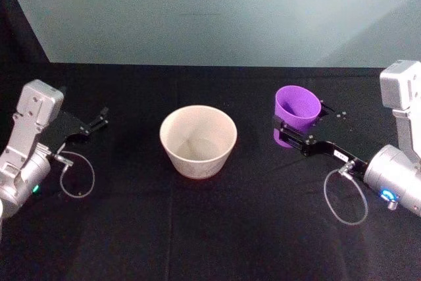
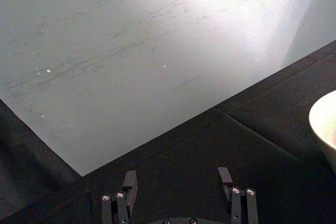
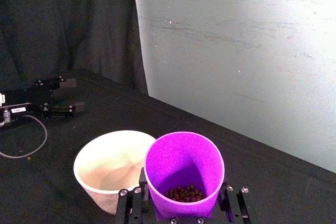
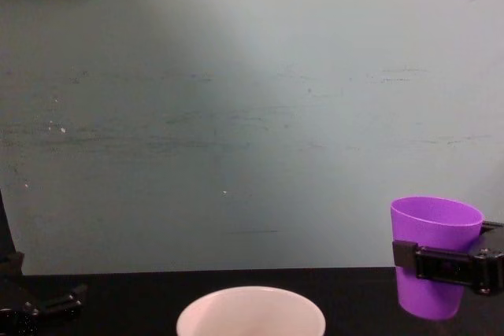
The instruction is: Pick up the cup and pour the mung beans from the cup into the bowl.
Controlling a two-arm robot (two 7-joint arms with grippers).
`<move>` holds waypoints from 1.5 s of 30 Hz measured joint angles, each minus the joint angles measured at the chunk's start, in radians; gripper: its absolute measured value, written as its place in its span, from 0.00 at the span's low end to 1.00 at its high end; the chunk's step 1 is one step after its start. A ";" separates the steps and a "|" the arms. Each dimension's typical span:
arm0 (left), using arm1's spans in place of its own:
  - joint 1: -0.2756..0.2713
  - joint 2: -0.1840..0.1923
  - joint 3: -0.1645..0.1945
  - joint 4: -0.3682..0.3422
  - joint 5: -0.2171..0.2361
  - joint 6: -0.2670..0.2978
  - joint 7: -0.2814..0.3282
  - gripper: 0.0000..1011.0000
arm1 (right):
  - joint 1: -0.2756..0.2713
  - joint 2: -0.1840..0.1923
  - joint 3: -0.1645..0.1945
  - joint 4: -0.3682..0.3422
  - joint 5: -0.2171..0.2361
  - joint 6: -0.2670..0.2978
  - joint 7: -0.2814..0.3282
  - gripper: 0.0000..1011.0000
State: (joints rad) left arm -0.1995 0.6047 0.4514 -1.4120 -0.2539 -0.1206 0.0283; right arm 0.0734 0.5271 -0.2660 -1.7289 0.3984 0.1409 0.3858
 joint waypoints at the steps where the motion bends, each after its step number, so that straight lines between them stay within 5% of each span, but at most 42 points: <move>1: 0.000 0.000 0.000 0.000 0.000 0.000 0.000 0.99 | 0.000 0.000 0.000 0.000 0.000 0.000 0.000 0.71; 45: 0.000 0.000 0.000 0.000 0.000 0.000 0.000 0.99 | 0.004 0.005 -0.009 -0.002 -0.017 0.000 -0.004 0.71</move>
State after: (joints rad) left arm -0.1995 0.6047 0.4514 -1.4120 -0.2539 -0.1205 0.0283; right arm 0.0776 0.5319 -0.2750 -1.7313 0.3817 0.1408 0.3822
